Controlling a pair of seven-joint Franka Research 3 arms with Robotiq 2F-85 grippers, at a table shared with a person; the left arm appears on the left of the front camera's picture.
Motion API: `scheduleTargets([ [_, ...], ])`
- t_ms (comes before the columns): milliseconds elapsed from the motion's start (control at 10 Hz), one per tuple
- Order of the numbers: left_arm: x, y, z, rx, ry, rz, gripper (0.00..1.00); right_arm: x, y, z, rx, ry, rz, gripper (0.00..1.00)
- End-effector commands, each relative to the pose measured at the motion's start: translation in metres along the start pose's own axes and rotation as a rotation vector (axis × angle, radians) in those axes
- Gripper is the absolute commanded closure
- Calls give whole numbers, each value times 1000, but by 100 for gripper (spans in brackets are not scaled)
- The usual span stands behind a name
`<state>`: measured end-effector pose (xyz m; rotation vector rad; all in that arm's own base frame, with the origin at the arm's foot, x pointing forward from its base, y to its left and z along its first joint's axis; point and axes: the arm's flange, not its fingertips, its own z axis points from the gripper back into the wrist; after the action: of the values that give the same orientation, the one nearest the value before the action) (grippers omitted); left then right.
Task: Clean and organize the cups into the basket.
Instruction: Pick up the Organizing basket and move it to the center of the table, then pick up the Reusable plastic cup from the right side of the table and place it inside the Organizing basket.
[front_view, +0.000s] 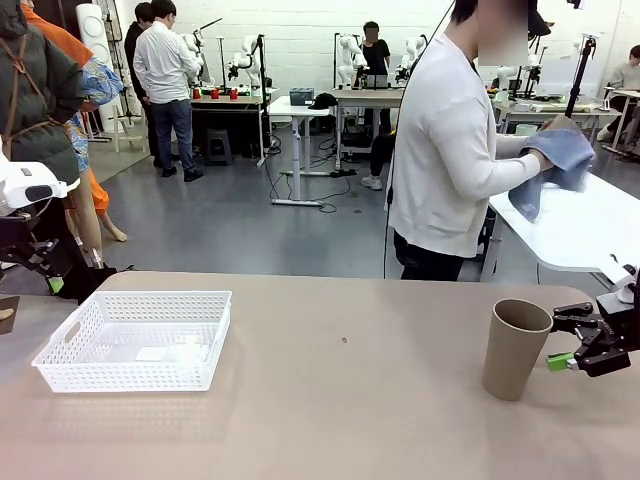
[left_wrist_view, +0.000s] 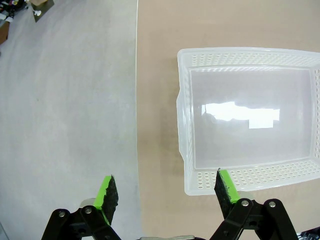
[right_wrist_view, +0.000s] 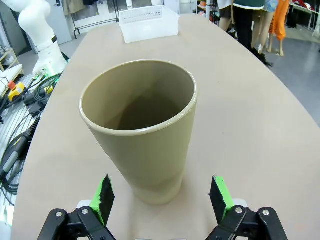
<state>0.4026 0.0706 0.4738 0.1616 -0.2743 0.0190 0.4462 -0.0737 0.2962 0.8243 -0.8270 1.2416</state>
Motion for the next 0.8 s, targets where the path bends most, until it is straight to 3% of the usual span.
scheduleTargets([
  [0, 0, 0, 0, 0, 0, 0, 0, 0, 0, 0, 0, 0, 0, 0],
  [400, 1, -15, -10, 22, 10, -145, 0, -9, -10, 2, 13, -55, -22, 0],
  [600, 3, -19, -14, 19, 17, -133, 0, -11, -11, 1, 50, -79, -23, 0],
  [700, 7, -17, -18, -22, 71, -121, 0, -11, -11, 1, 66, -86, -23, 0],
])
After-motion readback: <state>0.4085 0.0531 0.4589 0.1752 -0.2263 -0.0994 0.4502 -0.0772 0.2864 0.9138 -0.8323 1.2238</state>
